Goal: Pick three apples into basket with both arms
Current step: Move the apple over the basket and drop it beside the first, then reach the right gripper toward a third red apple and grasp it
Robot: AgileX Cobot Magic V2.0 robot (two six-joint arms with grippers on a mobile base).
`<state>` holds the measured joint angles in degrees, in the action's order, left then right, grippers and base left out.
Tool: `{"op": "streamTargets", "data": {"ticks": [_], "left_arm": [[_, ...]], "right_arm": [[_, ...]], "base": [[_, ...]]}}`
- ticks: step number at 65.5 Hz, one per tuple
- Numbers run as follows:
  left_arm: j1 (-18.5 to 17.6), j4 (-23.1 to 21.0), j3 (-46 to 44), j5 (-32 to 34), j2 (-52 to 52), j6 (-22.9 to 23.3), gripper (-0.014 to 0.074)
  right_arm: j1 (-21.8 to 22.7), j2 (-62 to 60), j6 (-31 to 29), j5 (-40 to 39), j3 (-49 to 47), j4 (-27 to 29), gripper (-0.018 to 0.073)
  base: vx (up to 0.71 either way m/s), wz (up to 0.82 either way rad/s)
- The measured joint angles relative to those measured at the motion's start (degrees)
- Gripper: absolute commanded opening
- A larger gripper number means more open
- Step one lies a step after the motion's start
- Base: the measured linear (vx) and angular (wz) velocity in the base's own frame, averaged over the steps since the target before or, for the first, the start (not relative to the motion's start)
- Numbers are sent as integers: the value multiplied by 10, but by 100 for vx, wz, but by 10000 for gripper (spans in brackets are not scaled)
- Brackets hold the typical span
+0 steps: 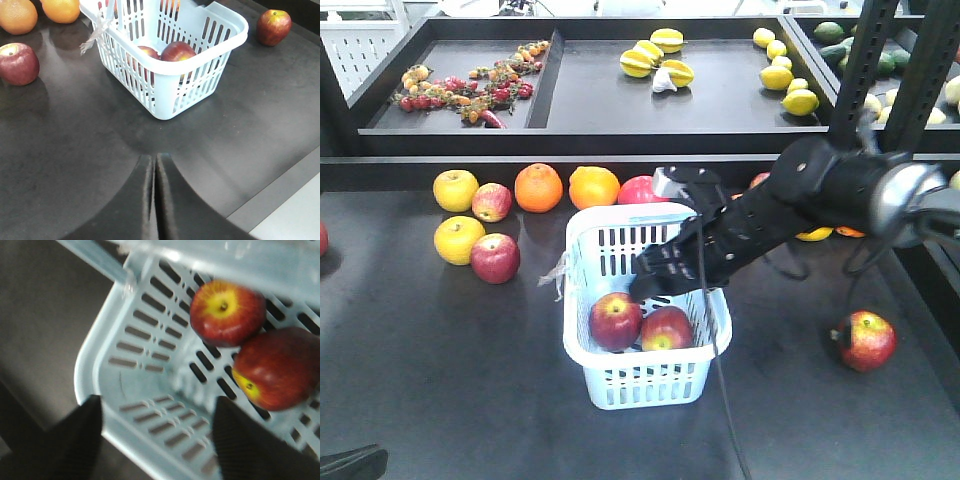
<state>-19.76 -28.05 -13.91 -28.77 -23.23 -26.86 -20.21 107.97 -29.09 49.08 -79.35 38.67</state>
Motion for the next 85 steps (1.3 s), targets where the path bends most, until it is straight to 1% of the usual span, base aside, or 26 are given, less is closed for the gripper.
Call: {"op": "streamTargets", "data": {"ticks": [2, 4, 6, 13, 19, 29, 36, 46, 52, 55, 61, 64, 67, 71, 74, 75, 79, 85], "left_arm": [[0, 0, 0, 0, 0, 0, -6], [0, 0, 0, 0, 0, 0, -6], [0, 0, 0, 0, 0, 0, -6], [0, 0, 0, 0, 0, 0, -6], [0, 0, 0, 0, 0, 0, -6], [0, 0, 0, 0, 0, 0, -6], [0, 0, 0, 0, 0, 0, -6], [0, 0, 0, 1, 0, 0, -6], [0, 0, 0, 1, 0, 0, -6], [0, 0, 0, 1, 0, 0, -6], [0, 0, 0, 1, 0, 0, -6], [0, 0, 0, 1, 0, 0, -6], [0, 0, 0, 1, 0, 0, -6], [0, 0, 0, 1, 0, 0, -6], [0, 0, 0, 1, 0, 0, -6], [0, 0, 0, 1, 0, 0, -6], [0, 0, 0, 1, 0, 0, -6], [0, 0, 0, 1, 0, 0, -6]], "right_arm": [[0, -11, 11, 12, 0, -23, 125], [0, -24, 23, 25, 0, -45, 38], [0, -34, 33, 34, 1, -62, -16], [0, -83, 49, 72, 1, -112, -10], [0, -129, 64, 95, 1, -142, -8], [0, -207, 106, 114, 1, -210, -5], [0, -251, 151, 126, 1, -276, -4], [0, -287, 231, 150, 2, -395, -4], [6, -295, 282, 150, 28, -447, -4], [16, -298, 300, 143, 48, -460, -3], [63, -298, 325, 106, 106, -463, 4], [98, -298, 330, 79, 132, -457, 22], [136, -298, 329, 47, 160, -441, 51], [184, -296, 316, 25, 174, -407, 118], [213, -296, 291, 18, 178, -384, 183], [217, -295, 291, 16, 178, -380, 207], [254, -292, 250, 8, 178, -340, 333], [291, -278, 191, 0, 178, -284, 526]], "base": [[0, 0], [0, 0], [0, 0], [0, 0], [0, 0], [0, 0], [0, 0], [0, 0], [0, 0], [0, 0], [0, 0], [0, 0], [0, 0], [0, 0], [0, 0], [0, 0], [0, 0], [0, 0]]}}
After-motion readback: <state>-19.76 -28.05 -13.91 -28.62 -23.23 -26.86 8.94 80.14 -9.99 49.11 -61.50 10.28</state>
